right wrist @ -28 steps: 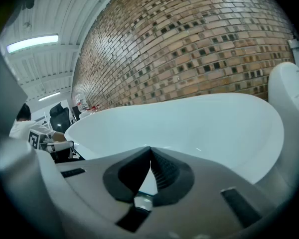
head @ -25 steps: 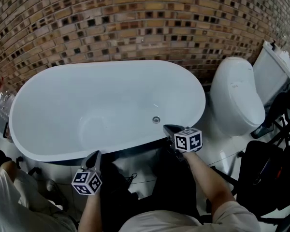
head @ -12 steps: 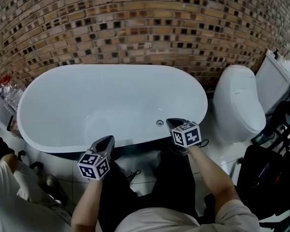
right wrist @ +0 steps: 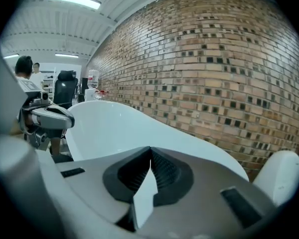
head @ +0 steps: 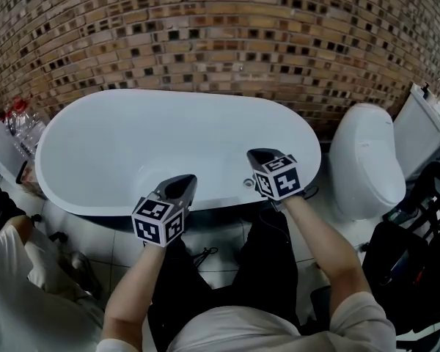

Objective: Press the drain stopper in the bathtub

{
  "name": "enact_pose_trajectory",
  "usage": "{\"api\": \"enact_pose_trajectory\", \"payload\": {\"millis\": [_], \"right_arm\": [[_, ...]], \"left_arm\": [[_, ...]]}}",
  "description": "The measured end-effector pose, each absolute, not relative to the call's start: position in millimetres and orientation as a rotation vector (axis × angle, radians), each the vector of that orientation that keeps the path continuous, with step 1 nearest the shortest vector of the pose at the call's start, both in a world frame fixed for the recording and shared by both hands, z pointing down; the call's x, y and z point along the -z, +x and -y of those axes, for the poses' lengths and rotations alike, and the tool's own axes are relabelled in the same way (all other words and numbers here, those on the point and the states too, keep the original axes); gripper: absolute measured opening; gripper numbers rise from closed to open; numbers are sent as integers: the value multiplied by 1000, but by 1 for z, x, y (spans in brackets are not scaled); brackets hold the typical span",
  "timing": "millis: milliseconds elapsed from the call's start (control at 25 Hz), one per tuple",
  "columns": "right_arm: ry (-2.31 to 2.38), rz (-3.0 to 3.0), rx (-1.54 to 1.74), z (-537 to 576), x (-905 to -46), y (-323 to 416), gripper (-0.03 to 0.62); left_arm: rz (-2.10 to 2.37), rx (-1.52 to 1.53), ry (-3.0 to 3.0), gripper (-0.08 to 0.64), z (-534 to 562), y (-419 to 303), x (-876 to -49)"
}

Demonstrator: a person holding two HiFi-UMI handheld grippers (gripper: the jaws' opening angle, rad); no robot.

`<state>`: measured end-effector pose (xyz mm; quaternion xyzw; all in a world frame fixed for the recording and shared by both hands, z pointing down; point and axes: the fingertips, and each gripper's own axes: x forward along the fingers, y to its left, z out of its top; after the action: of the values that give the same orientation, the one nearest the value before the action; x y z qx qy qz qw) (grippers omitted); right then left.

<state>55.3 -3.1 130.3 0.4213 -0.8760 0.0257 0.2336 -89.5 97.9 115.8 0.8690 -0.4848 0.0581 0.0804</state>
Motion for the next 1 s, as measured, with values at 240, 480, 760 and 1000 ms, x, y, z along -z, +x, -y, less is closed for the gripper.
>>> {"api": "enact_pose_trajectory", "payload": {"millis": [240, 480, 760, 1000], "right_arm": [[1165, 2415, -31, 2, -105, 49, 15], [1189, 2414, -28, 2, -98, 52, 15], [1198, 2404, -32, 6, -102, 57, 15], [1197, 2385, -57, 19, -115, 57, 15]], "left_arm": [[1439, -173, 2629, 9, -96, -81, -93], [1451, -143, 2630, 9, -93, -78, -81], [1456, -136, 2617, 9, -89, -76, -81], [1426, -137, 2615, 9, -77, -71, -87]]}}
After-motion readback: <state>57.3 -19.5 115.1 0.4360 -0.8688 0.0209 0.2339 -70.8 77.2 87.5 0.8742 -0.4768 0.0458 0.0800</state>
